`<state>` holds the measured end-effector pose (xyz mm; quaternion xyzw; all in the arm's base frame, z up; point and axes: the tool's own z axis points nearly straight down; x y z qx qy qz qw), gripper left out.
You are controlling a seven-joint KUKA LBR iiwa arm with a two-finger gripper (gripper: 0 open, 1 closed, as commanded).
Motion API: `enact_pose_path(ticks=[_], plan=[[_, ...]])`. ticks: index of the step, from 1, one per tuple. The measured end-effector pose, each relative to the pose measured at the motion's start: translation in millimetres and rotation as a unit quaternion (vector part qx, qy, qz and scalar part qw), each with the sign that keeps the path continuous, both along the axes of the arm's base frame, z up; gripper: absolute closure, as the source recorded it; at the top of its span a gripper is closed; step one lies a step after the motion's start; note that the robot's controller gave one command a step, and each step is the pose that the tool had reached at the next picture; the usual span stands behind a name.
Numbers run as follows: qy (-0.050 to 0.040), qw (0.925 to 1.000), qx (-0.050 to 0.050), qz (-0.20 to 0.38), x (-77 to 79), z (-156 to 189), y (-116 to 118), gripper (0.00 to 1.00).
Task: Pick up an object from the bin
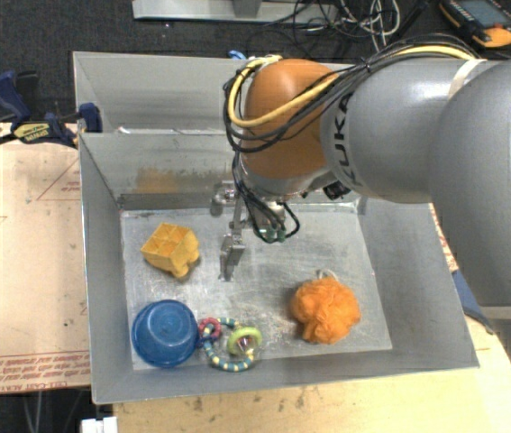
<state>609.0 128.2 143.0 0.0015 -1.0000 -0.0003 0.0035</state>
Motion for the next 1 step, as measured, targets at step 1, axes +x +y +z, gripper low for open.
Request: enact_pose_path(ticks=[1], plan=[[-0.0038, 1.0, 0.0, -0.001, 1.9, 4.7, -0.4, 0.0]])
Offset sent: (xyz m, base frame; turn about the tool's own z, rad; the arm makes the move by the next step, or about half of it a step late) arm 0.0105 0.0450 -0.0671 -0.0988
